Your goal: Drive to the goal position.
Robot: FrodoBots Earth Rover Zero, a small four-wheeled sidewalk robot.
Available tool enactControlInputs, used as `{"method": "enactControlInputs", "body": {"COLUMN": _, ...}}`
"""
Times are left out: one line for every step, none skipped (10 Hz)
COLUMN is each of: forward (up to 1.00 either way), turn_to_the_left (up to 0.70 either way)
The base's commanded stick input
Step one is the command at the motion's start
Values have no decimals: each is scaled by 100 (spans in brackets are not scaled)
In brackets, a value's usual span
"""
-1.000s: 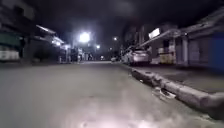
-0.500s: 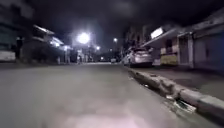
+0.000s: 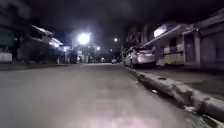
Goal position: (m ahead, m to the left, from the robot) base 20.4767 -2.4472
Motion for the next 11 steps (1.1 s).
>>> {"method": "enactControlInputs", "body": {"forward": 100, "turn_to_the_left": 27}}
{"method": "enactControlInputs", "body": {"forward": 100, "turn_to_the_left": 40}}
{"method": "enactControlInputs", "body": {"forward": 100, "turn_to_the_left": 24}}
{"method": "enactControlInputs", "body": {"forward": 100, "turn_to_the_left": 3}}
{"method": "enactControlInputs", "body": {"forward": 100, "turn_to_the_left": 0}}
{"method": "enactControlInputs", "body": {"forward": 100, "turn_to_the_left": 0}}
{"method": "enactControlInputs", "body": {"forward": 100, "turn_to_the_left": 0}}
{"method": "enactControlInputs", "body": {"forward": 100, "turn_to_the_left": 0}}
{"method": "enactControlInputs", "body": {"forward": 100, "turn_to_the_left": 0}}
{"method": "enactControlInputs", "body": {"forward": 100, "turn_to_the_left": 0}}
{"method": "enactControlInputs", "body": {"forward": 100, "turn_to_the_left": 0}}
